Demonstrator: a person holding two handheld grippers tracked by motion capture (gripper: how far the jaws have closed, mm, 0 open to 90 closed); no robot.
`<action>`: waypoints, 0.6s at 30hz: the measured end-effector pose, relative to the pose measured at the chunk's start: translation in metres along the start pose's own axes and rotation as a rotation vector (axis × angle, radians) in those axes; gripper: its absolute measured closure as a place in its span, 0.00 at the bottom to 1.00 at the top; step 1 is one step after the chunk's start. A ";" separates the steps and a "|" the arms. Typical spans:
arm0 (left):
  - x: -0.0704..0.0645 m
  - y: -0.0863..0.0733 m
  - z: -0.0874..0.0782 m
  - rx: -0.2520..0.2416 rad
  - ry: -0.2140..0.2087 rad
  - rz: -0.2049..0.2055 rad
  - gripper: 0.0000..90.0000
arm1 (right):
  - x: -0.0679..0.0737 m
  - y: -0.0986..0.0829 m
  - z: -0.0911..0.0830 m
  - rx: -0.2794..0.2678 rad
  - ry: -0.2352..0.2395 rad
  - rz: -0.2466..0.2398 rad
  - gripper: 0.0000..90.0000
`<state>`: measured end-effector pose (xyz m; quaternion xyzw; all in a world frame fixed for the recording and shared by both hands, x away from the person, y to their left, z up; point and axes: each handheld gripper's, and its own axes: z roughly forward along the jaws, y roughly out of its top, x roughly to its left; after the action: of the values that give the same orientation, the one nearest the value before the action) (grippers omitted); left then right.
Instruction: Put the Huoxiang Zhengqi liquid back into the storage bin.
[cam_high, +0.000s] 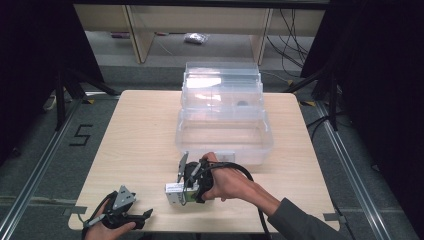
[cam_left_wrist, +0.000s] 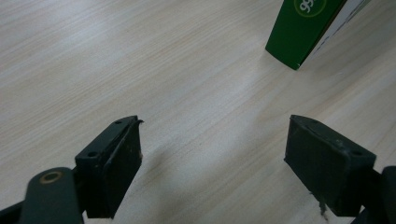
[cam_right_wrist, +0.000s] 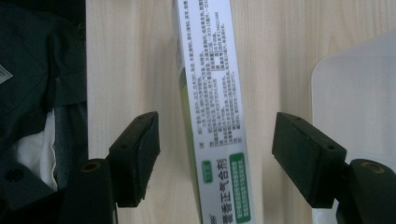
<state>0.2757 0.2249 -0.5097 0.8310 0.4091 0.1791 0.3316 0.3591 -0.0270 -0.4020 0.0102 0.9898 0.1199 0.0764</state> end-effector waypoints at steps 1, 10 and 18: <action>0.000 0.000 0.000 0.000 0.000 0.000 0.20 | 0.000 0.002 0.001 0.005 0.000 -0.008 0.40; -0.001 0.001 -0.001 -0.017 -0.003 -0.001 0.20 | -0.006 0.015 0.019 0.052 0.039 -0.072 0.47; -0.001 0.001 -0.001 -0.017 0.000 0.000 0.20 | -0.003 0.023 0.026 0.119 0.077 -0.015 0.53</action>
<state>0.2752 0.2245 -0.5085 0.8282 0.4077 0.1827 0.3385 0.3662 0.0012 -0.4208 0.0026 0.9974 0.0607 0.0385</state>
